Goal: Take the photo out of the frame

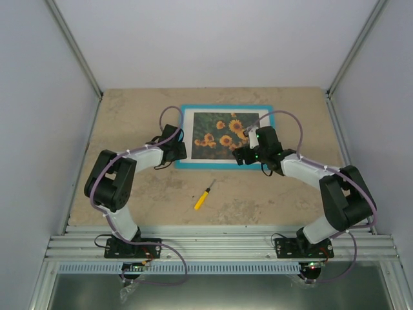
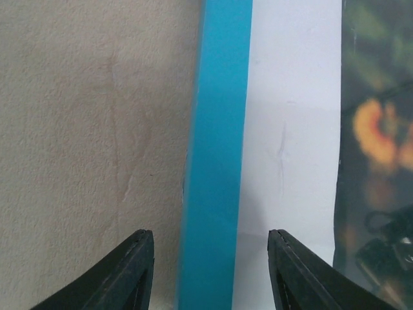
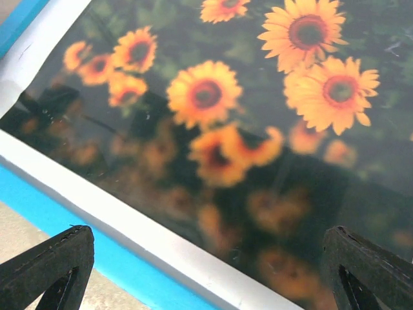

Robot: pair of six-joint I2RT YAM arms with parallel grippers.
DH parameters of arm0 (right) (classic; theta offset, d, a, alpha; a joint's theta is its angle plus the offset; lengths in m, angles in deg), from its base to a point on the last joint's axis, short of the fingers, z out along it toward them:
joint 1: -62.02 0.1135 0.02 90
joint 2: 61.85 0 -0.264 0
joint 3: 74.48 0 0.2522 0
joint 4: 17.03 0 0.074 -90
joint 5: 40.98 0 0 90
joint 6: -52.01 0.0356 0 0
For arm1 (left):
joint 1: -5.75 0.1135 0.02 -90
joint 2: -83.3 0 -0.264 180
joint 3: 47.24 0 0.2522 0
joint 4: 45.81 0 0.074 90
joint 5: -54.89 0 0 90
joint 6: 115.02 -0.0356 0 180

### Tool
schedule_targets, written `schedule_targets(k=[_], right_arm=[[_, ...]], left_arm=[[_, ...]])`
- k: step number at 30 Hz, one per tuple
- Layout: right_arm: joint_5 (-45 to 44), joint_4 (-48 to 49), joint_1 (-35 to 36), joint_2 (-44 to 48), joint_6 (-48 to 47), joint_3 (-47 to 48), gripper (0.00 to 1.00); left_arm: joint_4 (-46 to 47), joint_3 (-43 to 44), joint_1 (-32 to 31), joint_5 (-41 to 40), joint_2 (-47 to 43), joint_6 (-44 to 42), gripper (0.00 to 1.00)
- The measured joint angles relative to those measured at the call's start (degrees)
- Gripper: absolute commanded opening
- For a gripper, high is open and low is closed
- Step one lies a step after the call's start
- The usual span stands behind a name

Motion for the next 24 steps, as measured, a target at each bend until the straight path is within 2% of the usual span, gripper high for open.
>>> schedule_targets(k=[20,24], right_arm=[[-6.1,-0.3,10.8,-0.9,-10.8,1.9,0.98],[-7.2,-0.8,11.8,-2.0,-13.1,2.1,0.98]], left_arm=[[-0.3,1.2,0.2,0.9,1.3,-2.6,0.15],[-0.3,1.2,0.2,1.0,1.3,-2.7,0.11]])
